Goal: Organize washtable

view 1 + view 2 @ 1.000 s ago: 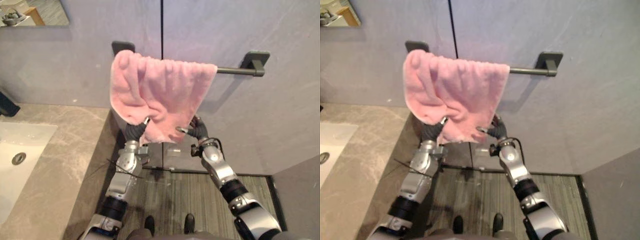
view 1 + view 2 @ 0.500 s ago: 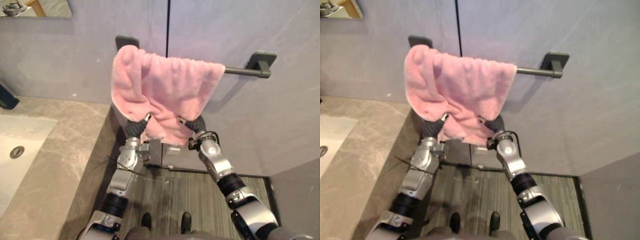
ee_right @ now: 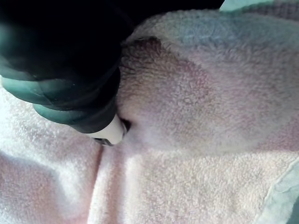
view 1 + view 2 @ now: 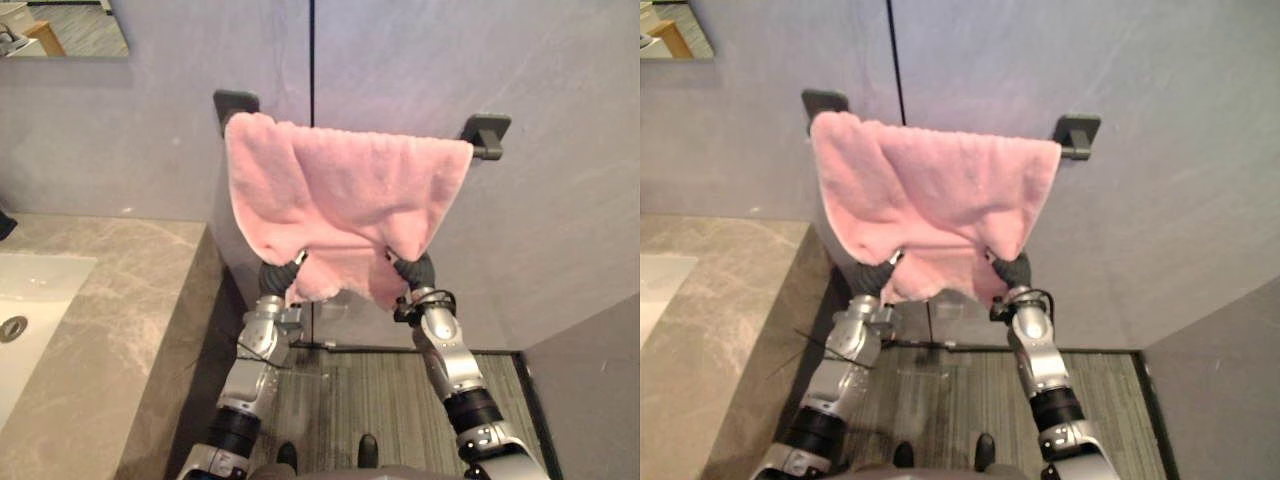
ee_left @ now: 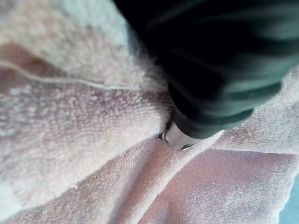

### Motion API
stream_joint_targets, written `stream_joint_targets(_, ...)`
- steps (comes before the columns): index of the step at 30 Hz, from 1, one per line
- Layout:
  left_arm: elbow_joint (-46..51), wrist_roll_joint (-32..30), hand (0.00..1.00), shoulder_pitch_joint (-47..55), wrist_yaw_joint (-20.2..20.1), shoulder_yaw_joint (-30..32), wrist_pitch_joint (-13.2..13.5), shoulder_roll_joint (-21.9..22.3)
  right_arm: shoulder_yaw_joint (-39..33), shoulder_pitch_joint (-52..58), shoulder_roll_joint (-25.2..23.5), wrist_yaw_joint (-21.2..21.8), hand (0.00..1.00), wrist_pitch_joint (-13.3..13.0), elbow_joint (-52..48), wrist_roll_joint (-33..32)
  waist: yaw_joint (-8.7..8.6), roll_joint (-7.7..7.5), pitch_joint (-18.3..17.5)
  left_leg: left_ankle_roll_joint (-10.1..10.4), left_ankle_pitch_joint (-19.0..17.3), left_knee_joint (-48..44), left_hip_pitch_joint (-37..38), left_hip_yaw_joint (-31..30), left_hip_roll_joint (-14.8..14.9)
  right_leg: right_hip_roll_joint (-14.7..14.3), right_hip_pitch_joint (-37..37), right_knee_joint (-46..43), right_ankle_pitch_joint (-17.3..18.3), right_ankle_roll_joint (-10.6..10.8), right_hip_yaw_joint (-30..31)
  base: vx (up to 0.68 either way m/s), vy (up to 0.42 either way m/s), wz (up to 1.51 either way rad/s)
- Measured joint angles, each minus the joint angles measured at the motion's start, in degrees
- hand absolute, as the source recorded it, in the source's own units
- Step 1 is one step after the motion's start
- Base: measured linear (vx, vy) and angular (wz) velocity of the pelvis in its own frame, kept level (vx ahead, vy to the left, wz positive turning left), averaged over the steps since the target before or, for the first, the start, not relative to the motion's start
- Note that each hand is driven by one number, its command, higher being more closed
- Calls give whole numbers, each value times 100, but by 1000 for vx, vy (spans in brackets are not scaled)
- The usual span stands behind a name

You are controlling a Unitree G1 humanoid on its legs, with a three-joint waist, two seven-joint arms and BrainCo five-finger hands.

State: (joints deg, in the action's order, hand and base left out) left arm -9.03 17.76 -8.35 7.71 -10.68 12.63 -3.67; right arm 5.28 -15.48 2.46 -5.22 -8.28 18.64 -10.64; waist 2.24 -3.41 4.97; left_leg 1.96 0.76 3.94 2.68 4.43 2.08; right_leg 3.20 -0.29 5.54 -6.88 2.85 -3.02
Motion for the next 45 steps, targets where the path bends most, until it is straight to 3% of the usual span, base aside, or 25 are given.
stream_joint_targets(6, -10, -44, 100, -1, -89, -65, -55, 14, -240, 258, 9, 50, 100, -3, -433, 48, -71, 2, -1, -5, -6, -8, 52, 116, -8, -3, -1, -1, -3, 5, 106, -5, 5, -9)
stream_joint_targets(11, -217, -59, 100, -160, -155, -111, -107, 157, -459, 242, 16, 41, 100, -8, -438, 48, -319, 9, -4, -40, -65, -43, 123, 257, -15, 0, 4, -25, -6, 13, 259, -35, 13, -16)
stream_joint_targets(25, -233, -160, 100, -181, -160, -110, -110, 188, -521, 242, 14, 41, 100, -8, -437, 55, -322, 88, -20, -50, -87, -34, 143, 291, -20, -1, 0, -30, 12, 39, 293, -5, -1, -1)
stream_joint_targets(31, -286, -167, 100, -173, -158, -107, -111, 226, -523, 242, 17, 41, 100, -7, -394, 55, -320, 225, -51, -61, -96, -24, 144, 271, -39, 17, 0, -45, 47, 86, 276, -2, -1, 1)
stream_joint_targets(45, -291, -165, 100, 24, -158, -86, -123, 308, -518, 243, -25, 46, 100, -1, -129, 124, -300, 228, -54, -69, -91, 4, 134, 90, -109, 94, 59, -48, 79, 125, 102, -18, -6, 7)
